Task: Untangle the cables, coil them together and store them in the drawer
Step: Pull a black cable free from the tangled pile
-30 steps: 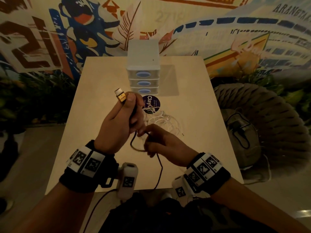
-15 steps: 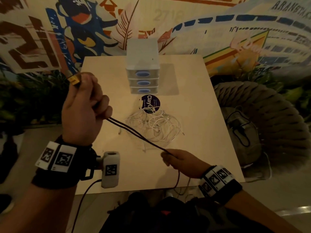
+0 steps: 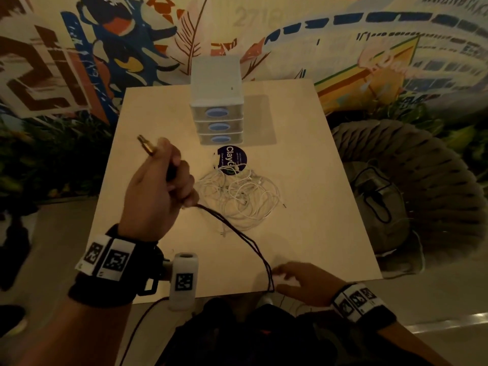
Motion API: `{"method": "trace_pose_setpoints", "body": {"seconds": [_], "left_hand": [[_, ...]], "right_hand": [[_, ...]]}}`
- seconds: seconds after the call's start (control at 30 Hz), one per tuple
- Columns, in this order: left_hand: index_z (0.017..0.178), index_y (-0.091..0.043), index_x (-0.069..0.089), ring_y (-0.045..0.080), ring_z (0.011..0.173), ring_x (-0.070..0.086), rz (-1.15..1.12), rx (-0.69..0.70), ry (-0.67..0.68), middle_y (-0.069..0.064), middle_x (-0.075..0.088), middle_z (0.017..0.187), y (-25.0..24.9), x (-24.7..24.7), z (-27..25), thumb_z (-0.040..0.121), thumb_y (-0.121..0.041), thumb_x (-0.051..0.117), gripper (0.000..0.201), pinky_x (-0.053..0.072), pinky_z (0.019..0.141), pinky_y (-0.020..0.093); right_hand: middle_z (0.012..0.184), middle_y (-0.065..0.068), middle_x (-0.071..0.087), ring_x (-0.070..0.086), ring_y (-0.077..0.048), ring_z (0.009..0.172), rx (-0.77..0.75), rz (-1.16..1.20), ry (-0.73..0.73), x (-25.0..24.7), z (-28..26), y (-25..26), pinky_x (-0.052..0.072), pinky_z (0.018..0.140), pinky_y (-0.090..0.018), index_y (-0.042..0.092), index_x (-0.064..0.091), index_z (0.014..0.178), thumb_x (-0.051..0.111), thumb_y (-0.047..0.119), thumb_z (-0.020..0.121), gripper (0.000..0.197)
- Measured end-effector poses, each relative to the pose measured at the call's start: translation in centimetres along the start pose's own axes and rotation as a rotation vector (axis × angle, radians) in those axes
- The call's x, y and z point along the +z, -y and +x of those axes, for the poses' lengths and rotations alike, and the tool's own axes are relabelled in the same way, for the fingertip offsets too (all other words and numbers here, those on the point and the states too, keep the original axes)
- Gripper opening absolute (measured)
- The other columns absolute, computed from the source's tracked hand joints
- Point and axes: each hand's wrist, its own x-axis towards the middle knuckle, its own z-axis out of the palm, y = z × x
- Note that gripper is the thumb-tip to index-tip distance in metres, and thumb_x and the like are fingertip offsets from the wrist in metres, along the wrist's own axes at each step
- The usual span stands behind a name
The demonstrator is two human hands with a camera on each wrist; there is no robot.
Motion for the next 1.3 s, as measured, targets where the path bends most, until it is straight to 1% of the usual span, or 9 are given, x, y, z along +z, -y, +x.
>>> {"method": "trace_pose_setpoints", "body": {"seconds": [0.1, 0.23, 0.37, 0.53, 0.63, 0.77, 0.9, 1.03, 1.3], "left_hand": [[0.076, -0.019, 0.038, 0.009, 0.044, 0.015, 0.058, -0.031, 0.114, -0.006, 0.02, 0.054, 2.0, 0.8, -0.7, 0.101, -0.03, 0.048, 0.029, 0.02, 0.043, 0.022], [0.103, -0.012, 0.059, 0.012, 0.046, 0.019, 0.242, -0.048, 0.214, -0.007, 0.026, 0.054, 4.1, 2.4, -1.4, 0.094, -0.015, 0.055, 0.011, 0.022, 0.046, 0.024], [0.1, -0.01, 0.059, 0.01, 0.05, 0.027, 0.317, -0.07, 0.306, -0.009, 0.035, 0.058, 4.8, 4.4, -2.0, 0.094, -0.019, 0.055, 0.011, 0.027, 0.049, 0.024], [0.079, -0.009, 0.056, 0.006, 0.049, 0.041, 0.513, -0.032, 0.275, -0.009, 0.047, 0.053, 5.4, 5.5, -2.5, 0.075, -0.038, 0.062, 0.03, 0.038, 0.055, 0.026], [0.091, -0.018, 0.062, 0.006, 0.049, 0.041, 0.498, -0.048, 0.239, -0.012, 0.05, 0.055, 5.6, 5.6, -2.6, 0.09, -0.019, 0.061, 0.002, 0.039, 0.055, 0.026], [0.088, -0.007, 0.057, 0.008, 0.052, 0.034, 0.544, -0.103, 0.201, -0.01, 0.043, 0.057, 5.7, 5.2, -2.5, 0.095, -0.021, 0.053, 0.016, 0.034, 0.055, 0.029], [0.109, -0.002, 0.064, 0.01, 0.052, 0.033, 0.527, -0.153, 0.122, -0.01, 0.039, 0.057, 5.5, 3.9, -2.3, 0.106, -0.023, 0.048, 0.026, 0.032, 0.053, 0.028], [0.1, -0.007, 0.061, 0.018, 0.042, 0.04, 0.462, -0.128, -0.053, -0.002, 0.038, 0.055, 4.8, 0.8, -1.3, 0.108, -0.028, 0.043, 0.029, 0.037, 0.055, 0.034], [0.075, -0.017, 0.043, 0.015, 0.045, 0.026, 0.39, -0.144, -0.137, -0.003, 0.032, 0.056, 4.6, -2.8, 1.1, 0.109, -0.026, 0.041, 0.035, 0.031, 0.048, 0.028]], "right_hand": [[0.135, 0.02, 0.054, 0.057, 0.001, 0.116, -0.111, 0.171, -0.265, -4.5, -0.8, 2.2, 0.051, 0.1, -0.032, 0.049, 0.042, 0.144, 0.06, 0.049, 0.096, 0.051], [0.13, 0.015, 0.06, 0.061, -0.004, 0.115, -0.378, 0.29, -0.611, -11.9, -2.0, 8.8, 0.052, 0.096, -0.023, 0.033, 0.047, 0.146, 0.055, 0.038, 0.1, 0.048], [0.141, 0.007, 0.059, 0.055, 0.0, 0.127, -0.571, 0.194, -0.595, -16.0, -2.6, 14.4, 0.047, 0.104, -0.022, 0.024, 0.04, 0.153, 0.051, 0.028, 0.105, 0.049], [0.131, 0.006, 0.066, 0.06, -0.005, 0.12, -0.669, -0.036, -0.517, -15.4, -1.2, 15.7, 0.05, 0.099, -0.032, 0.022, 0.057, 0.141, 0.05, 0.018, 0.106, 0.036], [0.142, 0.007, 0.06, 0.051, -0.002, 0.132, -0.615, 0.04, -0.497, -14.6, -0.9, 15.0, 0.044, 0.108, -0.028, 0.027, 0.043, 0.152, 0.043, 0.023, 0.109, 0.043], [0.156, 0.005, 0.045, 0.033, -0.007, 0.147, -0.568, 0.022, -0.409, -13.9, -0.1, 14.2, 0.032, 0.12, -0.036, 0.03, 0.038, 0.154, 0.037, 0.035, 0.109, 0.045], [0.139, 0.008, 0.058, 0.057, -0.004, 0.122, -0.491, 0.242, -0.519, -14.0, 1.3, 11.7, 0.047, 0.102, -0.023, 0.039, 0.043, 0.147, 0.043, 0.037, 0.107, 0.04], [0.095, 0.018, 0.065, 0.065, -0.005, 0.083, -0.207, 0.136, -0.513, -11.8, 5.2, 7.7, 0.055, 0.084, -0.038, 0.032, 0.065, 0.118, 0.051, 0.03, 0.103, 0.021], [0.108, 0.0, 0.069, 0.063, -0.022, 0.1, 0.076, -0.062, -0.225, -5.5, 13.7, 7.3, 0.051, 0.085, -0.036, 0.022, 0.068, 0.106, 0.048, 0.052, 0.1, 0.037]]}}
